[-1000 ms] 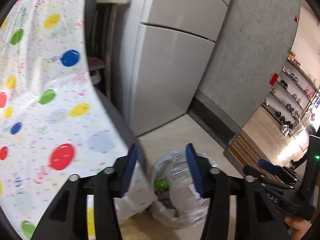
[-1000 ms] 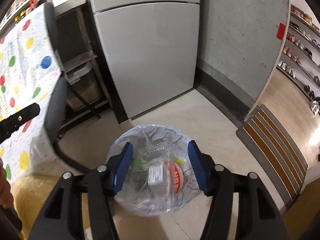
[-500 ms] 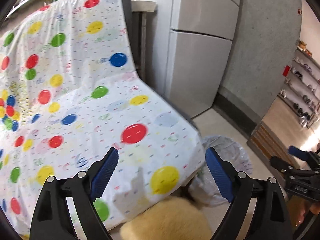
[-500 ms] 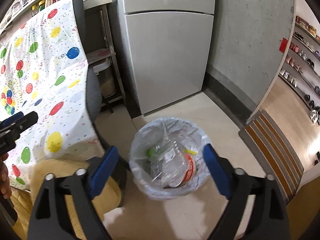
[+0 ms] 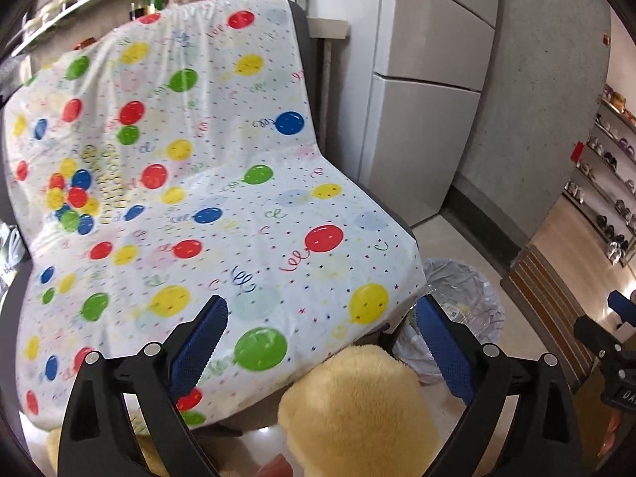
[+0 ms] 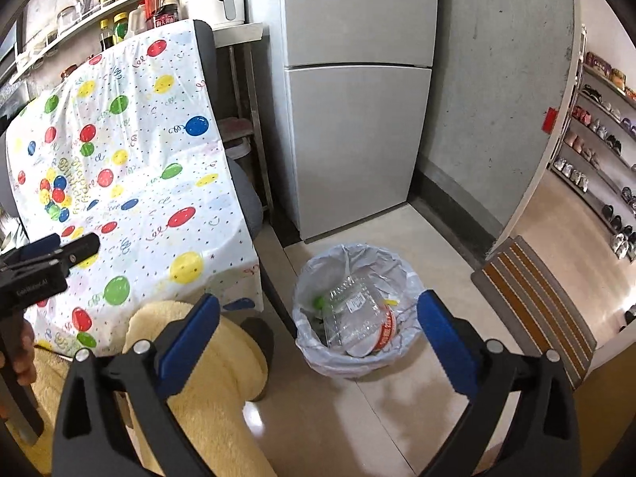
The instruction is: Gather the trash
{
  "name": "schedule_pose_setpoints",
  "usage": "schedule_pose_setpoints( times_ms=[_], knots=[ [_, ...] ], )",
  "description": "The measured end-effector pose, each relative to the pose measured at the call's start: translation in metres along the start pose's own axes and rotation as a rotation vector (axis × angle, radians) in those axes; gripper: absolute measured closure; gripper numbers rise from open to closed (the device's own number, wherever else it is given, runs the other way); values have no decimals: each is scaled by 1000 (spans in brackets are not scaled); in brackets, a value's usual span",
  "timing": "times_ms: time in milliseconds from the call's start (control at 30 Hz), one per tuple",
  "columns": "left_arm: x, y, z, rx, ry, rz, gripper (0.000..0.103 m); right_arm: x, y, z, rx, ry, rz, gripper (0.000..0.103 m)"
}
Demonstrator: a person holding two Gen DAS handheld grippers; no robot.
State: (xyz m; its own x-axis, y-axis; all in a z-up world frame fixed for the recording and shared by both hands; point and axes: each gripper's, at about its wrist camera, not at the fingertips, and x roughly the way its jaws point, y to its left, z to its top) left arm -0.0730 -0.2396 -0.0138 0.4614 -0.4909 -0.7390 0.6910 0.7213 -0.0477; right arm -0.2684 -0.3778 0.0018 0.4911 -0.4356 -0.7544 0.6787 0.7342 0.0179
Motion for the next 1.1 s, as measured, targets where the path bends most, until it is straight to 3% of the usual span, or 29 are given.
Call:
schedule_pose_setpoints(
  times_ms=[400,1100],
  knots=[
    [0,3,-11,14,52,36,8,12,13,-8,-50,30,-23,6],
    [-1,2,-12,14,56,34,8,15,11,-13,-40,41,-30,6]
  ],
)
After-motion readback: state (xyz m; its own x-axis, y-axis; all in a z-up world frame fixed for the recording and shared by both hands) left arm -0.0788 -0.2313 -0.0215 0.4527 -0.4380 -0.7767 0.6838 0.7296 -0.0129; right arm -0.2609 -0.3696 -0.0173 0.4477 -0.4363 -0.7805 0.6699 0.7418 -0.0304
